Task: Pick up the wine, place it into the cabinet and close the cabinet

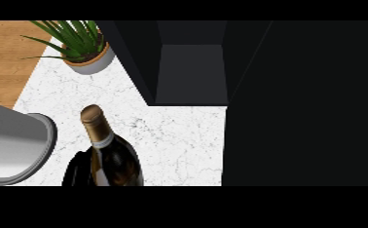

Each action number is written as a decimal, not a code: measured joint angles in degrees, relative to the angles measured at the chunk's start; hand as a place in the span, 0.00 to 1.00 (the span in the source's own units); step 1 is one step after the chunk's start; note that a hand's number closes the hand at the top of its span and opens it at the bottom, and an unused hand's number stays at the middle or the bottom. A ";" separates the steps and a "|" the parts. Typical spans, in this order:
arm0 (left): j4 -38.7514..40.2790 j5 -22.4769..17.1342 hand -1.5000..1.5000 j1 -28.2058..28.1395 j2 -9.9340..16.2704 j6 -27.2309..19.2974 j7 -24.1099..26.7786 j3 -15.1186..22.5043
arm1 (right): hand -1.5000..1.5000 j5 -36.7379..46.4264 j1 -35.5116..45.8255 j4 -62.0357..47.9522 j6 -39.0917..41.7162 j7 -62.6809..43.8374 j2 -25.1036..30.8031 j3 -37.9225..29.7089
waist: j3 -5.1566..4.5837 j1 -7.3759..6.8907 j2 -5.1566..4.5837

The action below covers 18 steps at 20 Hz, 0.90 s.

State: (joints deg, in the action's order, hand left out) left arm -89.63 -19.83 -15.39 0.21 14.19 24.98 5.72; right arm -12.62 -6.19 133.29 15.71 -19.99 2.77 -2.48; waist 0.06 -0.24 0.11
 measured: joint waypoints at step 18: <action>-5.72 -0.40 1.00 21.43 -0.19 -27.11 -13.62 9.98 | 0.00 -0.72 1.45 -0.69 0.13 -0.45 0.19 -0.89 | -0.04 0.51 -0.12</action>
State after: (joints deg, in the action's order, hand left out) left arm -95.36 -20.23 6.04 0.02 -12.92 11.35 15.71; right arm -13.34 -4.73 132.60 15.84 -20.44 2.95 -3.37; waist 0.01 0.27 -0.01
